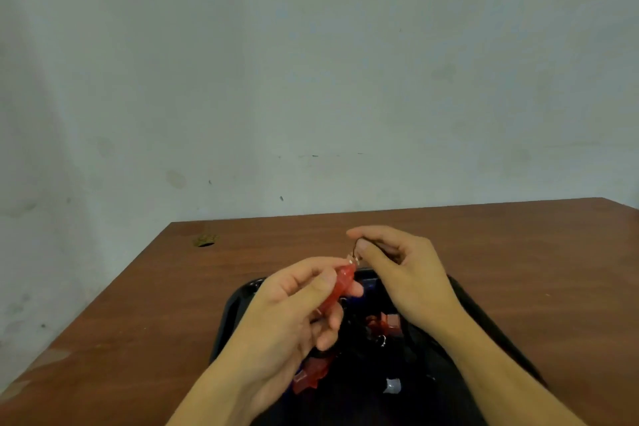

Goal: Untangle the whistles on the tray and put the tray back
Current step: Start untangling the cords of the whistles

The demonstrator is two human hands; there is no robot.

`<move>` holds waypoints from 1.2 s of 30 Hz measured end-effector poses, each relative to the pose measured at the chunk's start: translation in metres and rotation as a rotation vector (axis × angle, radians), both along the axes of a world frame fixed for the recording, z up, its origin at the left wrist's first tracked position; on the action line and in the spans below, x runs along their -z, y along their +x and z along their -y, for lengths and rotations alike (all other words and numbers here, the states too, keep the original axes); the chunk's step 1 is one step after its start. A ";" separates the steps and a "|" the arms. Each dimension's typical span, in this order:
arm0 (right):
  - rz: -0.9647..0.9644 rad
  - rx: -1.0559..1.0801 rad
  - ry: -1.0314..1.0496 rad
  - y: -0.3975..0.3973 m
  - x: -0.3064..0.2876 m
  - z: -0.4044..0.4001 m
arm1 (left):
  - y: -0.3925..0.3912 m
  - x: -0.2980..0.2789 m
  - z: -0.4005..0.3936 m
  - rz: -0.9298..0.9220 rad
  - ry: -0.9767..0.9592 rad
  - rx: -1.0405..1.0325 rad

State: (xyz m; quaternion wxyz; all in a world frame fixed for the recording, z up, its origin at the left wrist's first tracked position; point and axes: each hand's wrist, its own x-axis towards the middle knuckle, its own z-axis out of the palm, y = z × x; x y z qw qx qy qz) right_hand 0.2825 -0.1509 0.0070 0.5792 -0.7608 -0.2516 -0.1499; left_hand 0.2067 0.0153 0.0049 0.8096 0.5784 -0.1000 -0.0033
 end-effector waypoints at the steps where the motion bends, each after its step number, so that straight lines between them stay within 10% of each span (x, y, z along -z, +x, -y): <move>1: 0.018 0.008 -0.040 -0.001 0.008 -0.001 | 0.000 0.001 0.001 -0.005 -0.005 0.022; 11: 0.140 0.111 0.038 0.002 0.013 -0.005 | 0.000 -0.003 0.008 -0.147 0.021 0.082; 18: 0.205 0.141 -0.431 -0.004 0.020 -0.014 | 0.016 -0.001 0.017 -0.001 -0.140 -0.128; 25: 0.389 0.023 -0.768 -0.019 0.020 -0.029 | 0.037 0.012 -0.011 0.223 0.477 -0.609; 36: 0.525 0.096 -0.379 -0.011 0.012 0.007 | 0.008 0.011 -0.001 0.339 0.817 -0.358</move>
